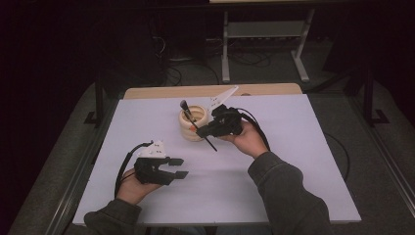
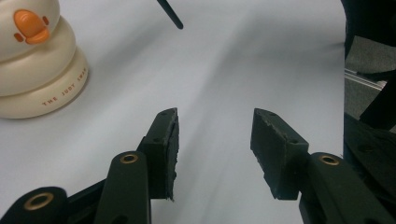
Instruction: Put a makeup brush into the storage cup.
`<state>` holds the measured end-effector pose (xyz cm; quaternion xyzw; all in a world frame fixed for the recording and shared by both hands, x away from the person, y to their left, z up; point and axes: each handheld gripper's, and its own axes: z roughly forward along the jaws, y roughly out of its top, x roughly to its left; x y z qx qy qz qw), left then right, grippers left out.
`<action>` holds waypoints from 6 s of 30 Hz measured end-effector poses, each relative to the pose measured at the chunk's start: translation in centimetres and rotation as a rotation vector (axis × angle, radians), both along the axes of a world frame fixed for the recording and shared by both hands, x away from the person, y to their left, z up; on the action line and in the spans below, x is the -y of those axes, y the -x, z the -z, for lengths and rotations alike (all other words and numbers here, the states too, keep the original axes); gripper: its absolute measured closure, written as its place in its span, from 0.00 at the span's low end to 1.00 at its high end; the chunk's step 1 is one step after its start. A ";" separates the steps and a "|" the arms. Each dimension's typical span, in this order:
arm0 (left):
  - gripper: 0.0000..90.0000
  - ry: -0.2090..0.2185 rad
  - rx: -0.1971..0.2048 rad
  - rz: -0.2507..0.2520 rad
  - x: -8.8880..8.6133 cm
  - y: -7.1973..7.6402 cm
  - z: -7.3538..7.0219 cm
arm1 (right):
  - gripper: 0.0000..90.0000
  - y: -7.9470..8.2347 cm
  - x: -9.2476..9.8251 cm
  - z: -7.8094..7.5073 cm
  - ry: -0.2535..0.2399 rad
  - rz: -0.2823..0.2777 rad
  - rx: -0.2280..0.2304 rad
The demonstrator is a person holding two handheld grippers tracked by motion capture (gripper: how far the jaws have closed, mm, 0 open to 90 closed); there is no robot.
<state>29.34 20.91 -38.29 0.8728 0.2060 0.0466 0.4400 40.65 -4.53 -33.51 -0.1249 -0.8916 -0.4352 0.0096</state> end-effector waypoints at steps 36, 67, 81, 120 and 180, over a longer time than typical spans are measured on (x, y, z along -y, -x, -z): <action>0.51 0.009 -0.002 -0.023 -0.8 -0.3 -0.1 | 0.93 -3.2 -0.7 -2.7 -0.016 0.078 0.022; 0.44 0.023 -0.020 -0.072 -1.1 -0.8 0.1 | 0.93 -7.0 -1.3 -4.6 -0.034 0.176 0.041; 0.44 0.019 -0.019 -0.068 -1.3 -0.8 0.1 | 0.94 -8.9 -3.1 -4.6 -0.125 0.253 0.019; 0.41 0.040 -0.018 -0.094 -1.9 -1.0 -0.1 | 0.94 -9.5 -3.4 -0.1 -0.115 0.387 0.047; 0.38 0.031 -0.024 -0.130 -2.4 -1.4 0.1 | 0.55 -5.9 2.8 0.6 -0.143 0.463 0.038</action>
